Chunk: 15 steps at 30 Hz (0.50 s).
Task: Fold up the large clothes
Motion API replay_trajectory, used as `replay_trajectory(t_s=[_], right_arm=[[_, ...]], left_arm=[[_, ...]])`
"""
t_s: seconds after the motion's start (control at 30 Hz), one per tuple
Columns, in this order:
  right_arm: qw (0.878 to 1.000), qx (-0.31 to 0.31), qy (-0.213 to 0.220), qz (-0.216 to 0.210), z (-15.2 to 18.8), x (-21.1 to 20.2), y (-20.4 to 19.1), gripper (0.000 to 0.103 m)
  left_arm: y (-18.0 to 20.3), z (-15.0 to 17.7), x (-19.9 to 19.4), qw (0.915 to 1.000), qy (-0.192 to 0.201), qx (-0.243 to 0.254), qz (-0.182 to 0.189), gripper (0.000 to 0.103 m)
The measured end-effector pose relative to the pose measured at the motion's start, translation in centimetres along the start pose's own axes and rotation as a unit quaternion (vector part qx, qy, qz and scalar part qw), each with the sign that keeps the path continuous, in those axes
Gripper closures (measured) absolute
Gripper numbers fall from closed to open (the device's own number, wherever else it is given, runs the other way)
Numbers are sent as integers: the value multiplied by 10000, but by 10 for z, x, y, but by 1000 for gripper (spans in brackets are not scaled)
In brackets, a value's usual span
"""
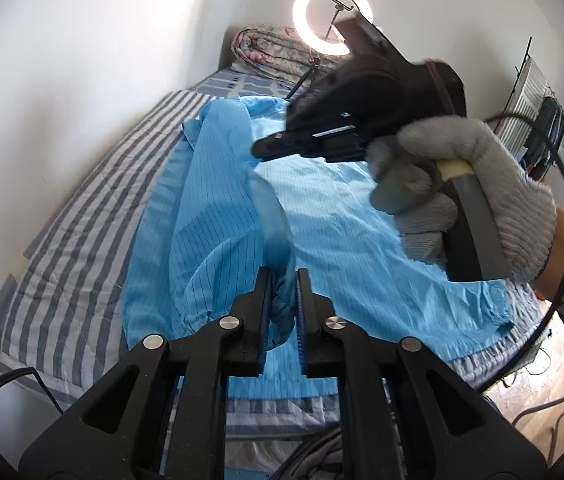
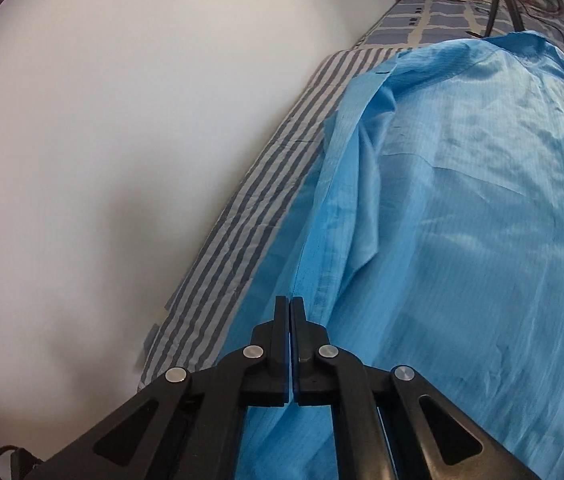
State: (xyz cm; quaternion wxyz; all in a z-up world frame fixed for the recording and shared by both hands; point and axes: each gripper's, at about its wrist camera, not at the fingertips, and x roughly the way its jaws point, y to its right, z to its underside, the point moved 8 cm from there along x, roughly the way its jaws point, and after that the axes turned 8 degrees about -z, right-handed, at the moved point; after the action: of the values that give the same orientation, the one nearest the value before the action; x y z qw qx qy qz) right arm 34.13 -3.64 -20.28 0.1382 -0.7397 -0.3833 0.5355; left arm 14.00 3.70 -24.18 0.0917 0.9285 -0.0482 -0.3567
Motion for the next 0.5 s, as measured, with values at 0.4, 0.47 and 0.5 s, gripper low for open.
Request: replay_trajectory(t_s=[0.4,0.47,0.5], right_arm=[[9960,885,-76,58,72,-18,78,103],[9957,906,-127,174,80,-15,83,103],[9956,893,-159,237,83,-14,85,103]], left_arm=[[-73,26,-6,9905,-605,-1228,84,64],[-82,33,1,9873,-764,-1391,64,64],[-86,36,5,9859,-818,-1456,53,64]])
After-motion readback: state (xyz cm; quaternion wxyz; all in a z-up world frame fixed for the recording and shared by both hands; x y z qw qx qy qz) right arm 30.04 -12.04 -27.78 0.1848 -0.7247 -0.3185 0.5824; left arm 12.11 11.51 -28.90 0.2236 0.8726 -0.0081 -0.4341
